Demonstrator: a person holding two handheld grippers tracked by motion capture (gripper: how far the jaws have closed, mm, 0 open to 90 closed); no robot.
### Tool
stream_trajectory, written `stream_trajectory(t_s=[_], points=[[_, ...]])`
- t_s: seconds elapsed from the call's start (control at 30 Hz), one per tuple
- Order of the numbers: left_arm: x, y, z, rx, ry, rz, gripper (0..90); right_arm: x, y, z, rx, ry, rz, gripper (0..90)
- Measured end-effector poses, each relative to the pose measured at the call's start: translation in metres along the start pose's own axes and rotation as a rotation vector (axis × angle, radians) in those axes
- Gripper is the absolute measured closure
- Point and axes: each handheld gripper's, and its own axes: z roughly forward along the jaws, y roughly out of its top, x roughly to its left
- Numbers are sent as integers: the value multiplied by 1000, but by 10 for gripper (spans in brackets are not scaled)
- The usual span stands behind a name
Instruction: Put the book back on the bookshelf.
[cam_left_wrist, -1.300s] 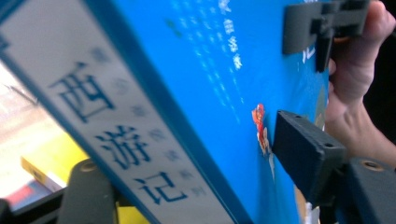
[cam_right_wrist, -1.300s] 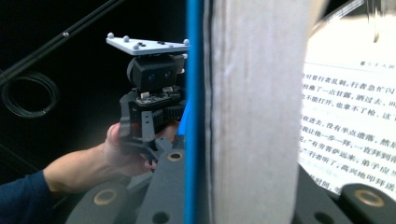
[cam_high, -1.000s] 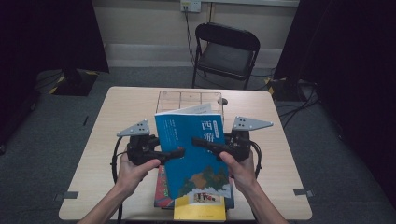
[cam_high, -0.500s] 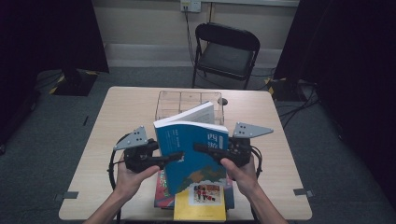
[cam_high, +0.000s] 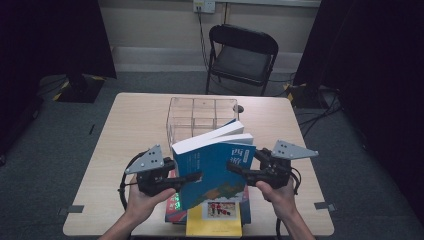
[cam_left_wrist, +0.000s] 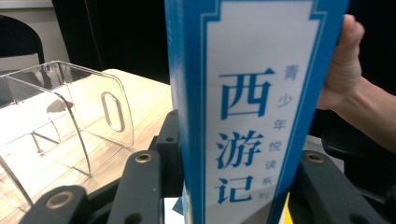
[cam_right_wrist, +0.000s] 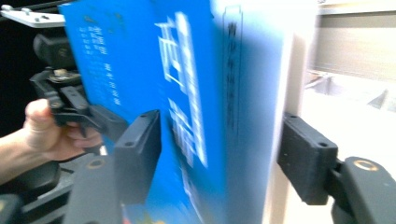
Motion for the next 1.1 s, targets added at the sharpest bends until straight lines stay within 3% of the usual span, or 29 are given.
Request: stream_trajectory(t_s=[0.13, 0.17, 0.23, 0.3, 0.43, 0.63, 0.73, 0.9, 1.03, 1.1], points=[[-5, -1, -1, 0, 18, 7, 604, -9, -3, -3, -7, -11, 11, 237], [-5, -1, -1, 1, 13, 12, 604, -16, -2, -1, -7, 6, 22, 165], [-6, -1, -1, -3, 10, 11, 604, -18, -1, 1, -8, 11, 26, 157], [-7, -1, -1, -5, 7, 17, 602, -26, 3, 7, -36, 65, 38, 168], [-7, -2, -1, 0, 8, 13, 598, -29, 5, 19, -41, 157, 39, 189], [-5, -3, -2, -7, 2, -11, 597, -26, 7, 16, -25, 138, 12, 312], [-5, -2, 0, -9, -11, -3, 591, -24, 7, 14, -24, 138, -2, 317], [-12, 1, 12, -22, 18, -22, 590, -16, 8, 9, -18, 133, -17, 340], [-12, 2, 13, -28, 16, -22, 585, -15, 7, 5, -15, 128, -20, 362], [-12, 1, 14, -50, 17, -50, 569, -14, 7, 5, -16, 127, -20, 368]])
